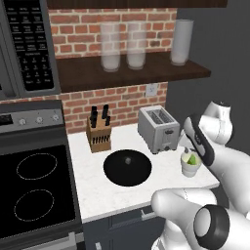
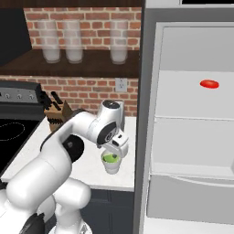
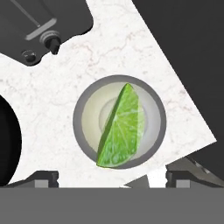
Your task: Grab a lemon wedge from the fridge and one ice cube from the ice bowl, and put them in the glass of lemonade.
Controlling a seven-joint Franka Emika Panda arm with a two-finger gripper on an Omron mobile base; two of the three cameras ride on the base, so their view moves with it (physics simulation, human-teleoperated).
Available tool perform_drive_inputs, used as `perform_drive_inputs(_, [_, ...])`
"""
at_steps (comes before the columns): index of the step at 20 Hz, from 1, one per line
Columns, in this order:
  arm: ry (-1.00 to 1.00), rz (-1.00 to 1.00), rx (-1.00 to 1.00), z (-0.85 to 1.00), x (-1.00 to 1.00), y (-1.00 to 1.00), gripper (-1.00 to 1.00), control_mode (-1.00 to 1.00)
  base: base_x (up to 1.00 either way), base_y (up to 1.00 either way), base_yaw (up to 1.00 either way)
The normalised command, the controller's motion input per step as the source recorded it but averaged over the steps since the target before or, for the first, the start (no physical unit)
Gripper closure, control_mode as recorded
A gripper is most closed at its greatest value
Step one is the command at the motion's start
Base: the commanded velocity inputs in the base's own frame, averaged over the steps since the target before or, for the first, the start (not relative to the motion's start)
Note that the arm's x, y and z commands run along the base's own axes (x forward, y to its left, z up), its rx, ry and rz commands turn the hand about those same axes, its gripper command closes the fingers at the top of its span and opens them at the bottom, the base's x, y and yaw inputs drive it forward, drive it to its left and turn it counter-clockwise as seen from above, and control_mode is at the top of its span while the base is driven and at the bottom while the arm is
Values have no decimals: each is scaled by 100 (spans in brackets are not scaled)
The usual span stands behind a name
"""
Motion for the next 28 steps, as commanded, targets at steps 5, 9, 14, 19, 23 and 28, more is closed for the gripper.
perform_drive_inputs(5, [0, -1, 0, 87, -44, 10, -100, -100, 0, 0, 0])
perform_drive_inputs(9, [0, 0, -1, 74, -74, 28, -100, -100, 0, 0, 0])
perform_drive_inputs(14, [-4, 0, -6, 28, -98, 21, -100, -100, 0, 0, 0])
perform_drive_inputs(19, [-25, 2, -8, 0, -91, 15, -100, -100, 0, 0, 0])
perform_drive_inputs(23, [-18, 3, 0, 0, -40, 18, -100, -100, 0, 0, 0])
perform_drive_inputs(28, [-4, 1, 0, 7, -3, 15, -100, -100, 0, 0, 0])
